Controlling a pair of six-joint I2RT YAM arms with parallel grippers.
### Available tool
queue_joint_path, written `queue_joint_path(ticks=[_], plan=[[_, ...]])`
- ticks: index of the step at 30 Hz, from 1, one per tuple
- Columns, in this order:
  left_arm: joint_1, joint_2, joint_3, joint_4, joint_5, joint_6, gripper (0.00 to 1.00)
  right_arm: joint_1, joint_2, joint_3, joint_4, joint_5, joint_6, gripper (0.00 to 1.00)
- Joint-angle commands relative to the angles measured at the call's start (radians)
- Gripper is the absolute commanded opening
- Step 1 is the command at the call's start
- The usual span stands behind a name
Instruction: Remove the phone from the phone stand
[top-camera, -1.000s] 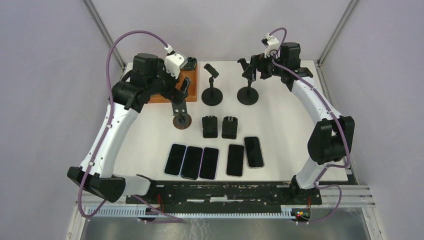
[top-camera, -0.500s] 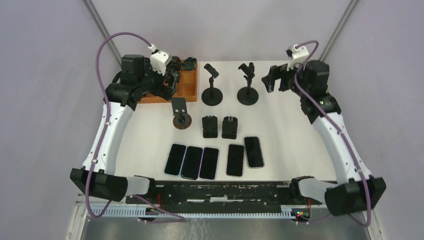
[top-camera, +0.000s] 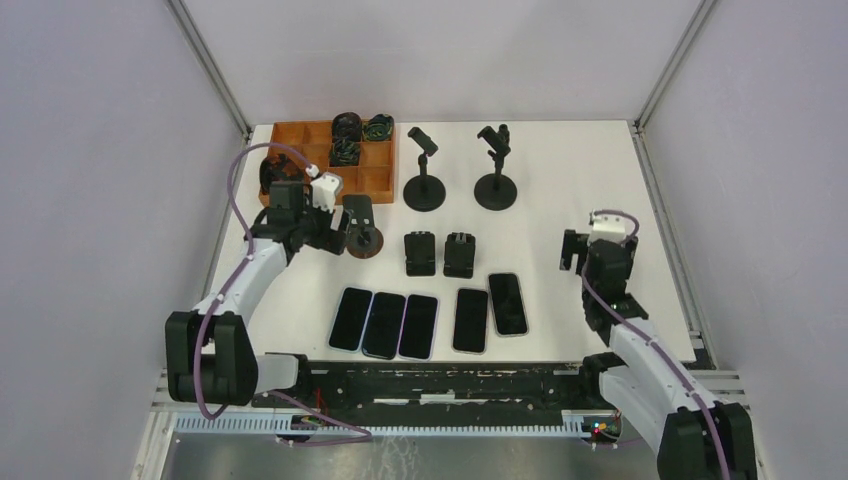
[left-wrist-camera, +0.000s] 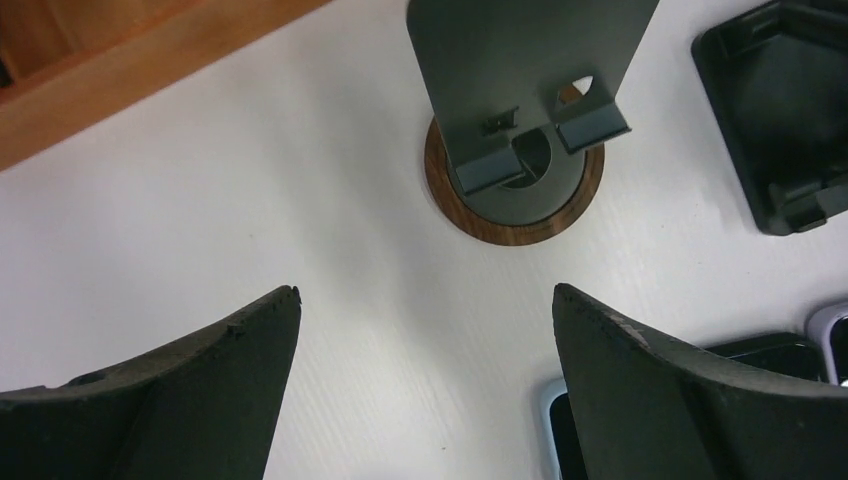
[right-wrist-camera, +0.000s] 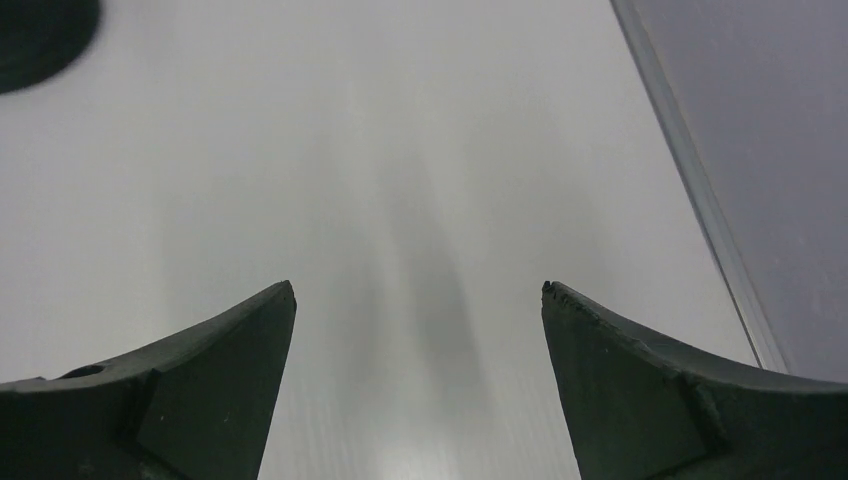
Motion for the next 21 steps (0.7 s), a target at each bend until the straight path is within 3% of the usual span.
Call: queue_joint_path(ticks=[1, 11, 21], plan=[[0.018, -0.035, -0.109, 0.279, 0.044, 0.042, 1.0, -0.004, -0.081, -0.197, 0.395, 0.256, -0.116, 0.98], [0.145, 0.04, -0.308, 0.794, 0.028, -0.133, 1.0, -0.004, 0.155, -0.363, 0.794, 0.392, -0.091, 0.98], [0.178, 0.144, -0.422, 1.043, 0.078, -0.225, 1.0, -0.004, 0.296, -0.407, 0.941, 0.453, -0.033, 0.98]])
